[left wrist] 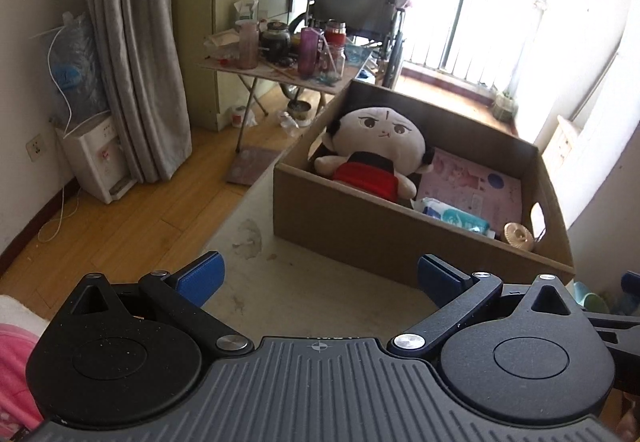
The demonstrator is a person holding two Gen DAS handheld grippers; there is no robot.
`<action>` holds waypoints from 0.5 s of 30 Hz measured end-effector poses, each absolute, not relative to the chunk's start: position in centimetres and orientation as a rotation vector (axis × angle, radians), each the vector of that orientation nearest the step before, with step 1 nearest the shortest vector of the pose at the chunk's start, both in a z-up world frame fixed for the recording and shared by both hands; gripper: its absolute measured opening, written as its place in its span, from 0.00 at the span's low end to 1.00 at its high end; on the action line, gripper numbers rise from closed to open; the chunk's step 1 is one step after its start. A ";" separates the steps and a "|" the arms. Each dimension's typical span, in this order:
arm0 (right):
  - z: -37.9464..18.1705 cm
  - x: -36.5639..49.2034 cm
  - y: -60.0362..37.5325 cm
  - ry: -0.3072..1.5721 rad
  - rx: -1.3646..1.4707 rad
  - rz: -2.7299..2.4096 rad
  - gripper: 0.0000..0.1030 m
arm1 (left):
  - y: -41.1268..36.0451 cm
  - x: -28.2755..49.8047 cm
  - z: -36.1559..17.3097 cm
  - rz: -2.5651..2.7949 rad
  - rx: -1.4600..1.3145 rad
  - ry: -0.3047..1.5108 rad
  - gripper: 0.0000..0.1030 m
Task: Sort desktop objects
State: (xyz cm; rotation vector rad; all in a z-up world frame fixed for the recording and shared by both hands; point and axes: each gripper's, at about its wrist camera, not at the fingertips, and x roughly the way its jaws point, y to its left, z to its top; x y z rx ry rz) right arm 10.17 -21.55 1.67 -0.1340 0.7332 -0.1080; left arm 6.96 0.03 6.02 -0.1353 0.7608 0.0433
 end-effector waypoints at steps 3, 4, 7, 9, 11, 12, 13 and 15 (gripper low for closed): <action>1.7 10.3 -21.7 0.736 -0.141 -0.118 1.00 | 0.1 7.1 6.0 0.045 -0.138 0.766 1.00; 1.6 10.3 -21.8 0.739 -0.138 -0.120 1.00 | 0.1 7.2 6.0 0.047 -0.137 0.770 1.00; 1.6 10.4 -22.1 0.746 -0.129 -0.120 1.00 | 0.1 7.5 5.9 0.046 -0.139 0.784 1.00; 1.7 10.4 -22.2 0.745 -0.129 -0.125 1.00 | 0.1 7.5 5.8 0.041 -0.143 0.791 1.00; 1.7 10.4 -22.3 0.745 -0.127 -0.129 1.00 | 0.0 7.4 5.8 0.039 -0.141 0.790 1.00; 1.8 10.4 -22.4 0.745 -0.125 -0.130 1.00 | -0.1 7.4 5.8 0.037 -0.139 0.789 1.00; 1.7 10.4 -22.4 0.746 -0.123 -0.131 1.00 | -0.2 7.3 5.8 0.035 -0.137 0.789 1.00; 1.7 10.5 -22.6 0.748 -0.117 -0.134 1.00 | -0.3 7.3 5.8 0.031 -0.134 0.788 1.00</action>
